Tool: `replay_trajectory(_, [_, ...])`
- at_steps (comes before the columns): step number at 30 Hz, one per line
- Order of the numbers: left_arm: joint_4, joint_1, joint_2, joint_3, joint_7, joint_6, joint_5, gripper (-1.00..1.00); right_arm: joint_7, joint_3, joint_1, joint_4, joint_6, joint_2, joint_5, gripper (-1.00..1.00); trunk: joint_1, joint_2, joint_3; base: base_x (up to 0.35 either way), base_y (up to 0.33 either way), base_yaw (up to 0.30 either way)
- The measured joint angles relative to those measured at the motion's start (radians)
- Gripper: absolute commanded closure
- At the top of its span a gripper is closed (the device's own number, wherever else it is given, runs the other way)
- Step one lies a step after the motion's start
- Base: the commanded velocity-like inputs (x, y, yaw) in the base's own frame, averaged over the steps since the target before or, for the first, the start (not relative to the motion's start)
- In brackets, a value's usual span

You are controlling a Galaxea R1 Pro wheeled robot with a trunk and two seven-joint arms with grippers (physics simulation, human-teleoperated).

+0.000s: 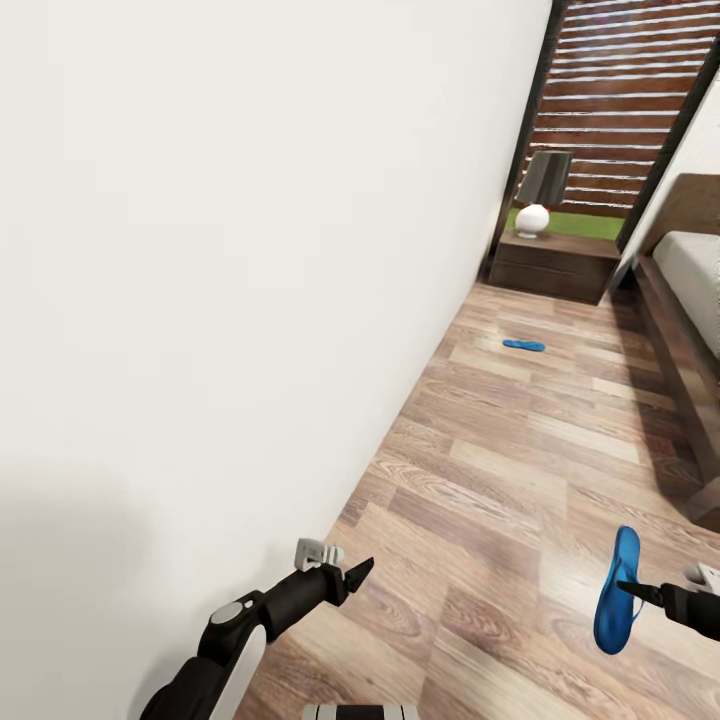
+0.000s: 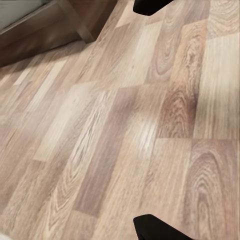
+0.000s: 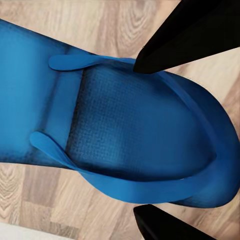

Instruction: In the bedroom, move the book from the bed onto either nightstand, and place the two sandals side by side next to the bed.

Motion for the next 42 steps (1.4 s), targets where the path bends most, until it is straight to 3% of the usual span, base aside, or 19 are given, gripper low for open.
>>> replay_trajectory(7, [0.000, 0.000, -0.002, -0.001, 0.000, 0.000, 0.000, -1.00, 0.010, -0.003, 0.001, 0.001, 0.001, 0.000, -0.002, 1.00, -0.003, 0.002, 0.027, 0.000, 0.000, 0.000])
replay_trajectory(11, [0.000, 0.000, -0.003, -0.003, 0.000, 0.000, 0.000, -1.00, 0.110, -0.004, 0.000, 0.001, 0.002, 0.000, -0.003, 1.00, -0.005, 0.003, 0.043, 0.000, 0.000, 0.000])
replay_trajectory(14, [0.000, 0.000, -0.003, -0.005, 0.000, 0.000, 0.000, -1.00, 0.131, -0.004, 0.000, 0.001, 0.000, 0.000, 0.000, 1.00, -0.006, 0.003, 0.054, 0.000, 0.000, 0.000])
replay_trajectory(24, [-0.001, 0.000, -0.003, -0.008, 0.000, -0.003, -0.002, -1.00, 0.126, -0.004, 0.000, -0.002, -0.004, 0.000, 0.004, 1.00, -0.006, 0.003, 0.054, 0.000, 0.000, 0.000])
replay_trajectory(33, [-0.001, 0.000, -0.004, -0.010, 0.000, -0.002, -0.001, -1.00, 0.127, -0.003, 0.000, 0.000, -0.040, 0.001, 0.004, 1.00, -0.010, 0.005, 0.089, 0.000, 0.000, 0.000])
replay_trajectory(42, [-0.001, 0.000, -0.005, -0.010, -0.001, -0.004, -0.002, -1.00, 0.128, -0.003, 0.000, 0.000, -0.042, 0.001, 0.005, 1.00, -0.010, 0.005, 0.089, 0.000, 0.000, 0.000])
